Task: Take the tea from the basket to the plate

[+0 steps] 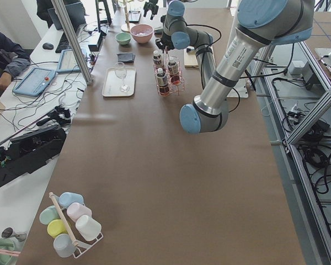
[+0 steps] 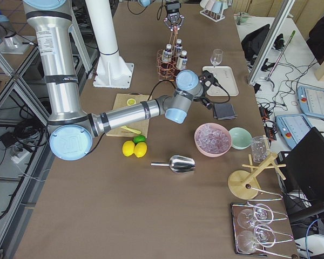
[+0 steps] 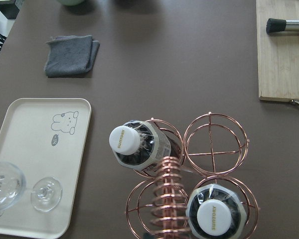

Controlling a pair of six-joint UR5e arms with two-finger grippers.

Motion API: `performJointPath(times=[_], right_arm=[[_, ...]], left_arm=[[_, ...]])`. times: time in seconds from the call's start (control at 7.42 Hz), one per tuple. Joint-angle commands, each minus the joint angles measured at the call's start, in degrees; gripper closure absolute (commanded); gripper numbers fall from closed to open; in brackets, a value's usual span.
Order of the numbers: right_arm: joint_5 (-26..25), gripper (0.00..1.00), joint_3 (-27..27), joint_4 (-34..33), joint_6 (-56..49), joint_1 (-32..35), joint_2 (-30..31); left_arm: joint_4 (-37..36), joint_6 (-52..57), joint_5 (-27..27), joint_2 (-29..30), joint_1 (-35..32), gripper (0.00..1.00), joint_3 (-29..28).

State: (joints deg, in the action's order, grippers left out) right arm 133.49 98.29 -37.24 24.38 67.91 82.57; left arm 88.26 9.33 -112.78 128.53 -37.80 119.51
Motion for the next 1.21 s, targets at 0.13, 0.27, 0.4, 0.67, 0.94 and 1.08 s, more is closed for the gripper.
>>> performJointPath(times=[0.13,0.27,0.4,0.67,0.94,1.08], right_arm=[[-21.1,0.00,-0.2,27.4,16.0,-20.7,-3.2],[-23.7,0.00,0.1,28.8,15.9,-24.7,-5.6],[-24.1,0.00,0.4,28.9,15.7,-26.6,-7.1],[-25.6,0.00,0.8,31.2,14.4,-29.2,-7.4],[-32.8,0.00,-0.4,31.4,6.2,-32.9,-7.9],[-34.9,0.00,-1.0,31.3,6.0,-34.5,-9.1]], left_arm=[[-0.2,-1.1,1.8,1.0,2.5,1.00,-0.9],[-0.1,-1.0,1.8,1.0,2.6,1.00,-1.0],[-0.2,-1.0,1.8,0.9,3.1,1.00,-1.1],[-0.1,-1.0,3.1,0.8,4.4,1.00,-1.2],[-0.1,-1.0,3.1,0.8,4.4,1.00,-1.3],[-0.1,-0.9,3.1,0.8,4.4,1.00,-1.3]])
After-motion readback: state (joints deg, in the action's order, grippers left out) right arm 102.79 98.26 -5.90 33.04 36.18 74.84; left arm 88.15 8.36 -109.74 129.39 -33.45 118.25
